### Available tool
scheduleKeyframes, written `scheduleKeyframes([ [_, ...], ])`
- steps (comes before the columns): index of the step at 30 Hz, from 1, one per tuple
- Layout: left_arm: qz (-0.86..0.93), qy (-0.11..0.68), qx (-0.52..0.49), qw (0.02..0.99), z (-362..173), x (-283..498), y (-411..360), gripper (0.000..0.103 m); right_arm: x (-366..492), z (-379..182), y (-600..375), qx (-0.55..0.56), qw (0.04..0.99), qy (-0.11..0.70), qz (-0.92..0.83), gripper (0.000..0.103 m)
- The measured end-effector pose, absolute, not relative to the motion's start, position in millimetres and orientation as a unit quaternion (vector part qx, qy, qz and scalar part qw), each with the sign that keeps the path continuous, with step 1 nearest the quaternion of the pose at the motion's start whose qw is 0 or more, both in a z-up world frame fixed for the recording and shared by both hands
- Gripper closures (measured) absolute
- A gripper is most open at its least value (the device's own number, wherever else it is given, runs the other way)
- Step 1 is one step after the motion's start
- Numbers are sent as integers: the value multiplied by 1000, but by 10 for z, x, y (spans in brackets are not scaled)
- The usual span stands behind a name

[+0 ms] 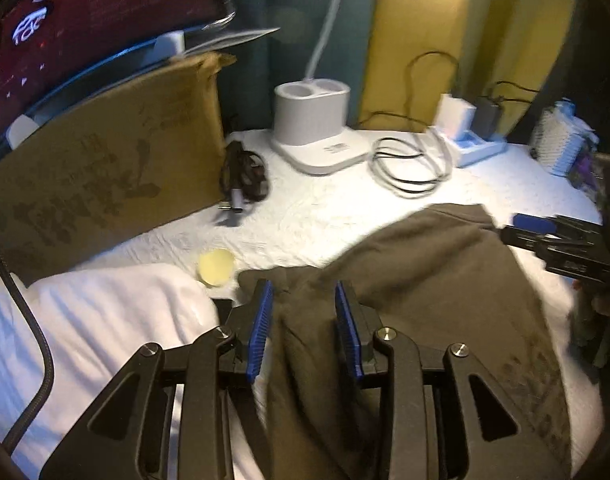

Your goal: Fold small clothes

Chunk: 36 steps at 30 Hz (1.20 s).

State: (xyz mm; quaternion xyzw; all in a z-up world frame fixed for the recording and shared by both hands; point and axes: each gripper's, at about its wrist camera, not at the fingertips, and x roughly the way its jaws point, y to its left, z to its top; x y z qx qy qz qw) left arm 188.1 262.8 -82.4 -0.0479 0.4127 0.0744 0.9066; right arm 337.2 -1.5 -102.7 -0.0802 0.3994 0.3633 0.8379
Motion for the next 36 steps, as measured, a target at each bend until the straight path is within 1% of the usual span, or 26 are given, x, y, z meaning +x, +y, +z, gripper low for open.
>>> scheduleKeyframes([
  [6,47,410,-35,910,-766,1665,2272,70,3218,-1000,-93,-83,840,395,362,50],
  [13,41,427,-27,903,-919,1394,1967,70,2965,-961,-175,-83,834,395,377,50],
  [18,76,446,-12,892,-1044,1254,1927,70,2736,-941,-234,-88,832,391,384,50],
  [23,95,448,-7,889,-1100,1111,1958,70,2531,-1013,-269,-98,826,396,389,50],
  [36,108,427,-13,898,-977,788,1840,68,2118,-1129,-428,-113,816,401,400,50],
])
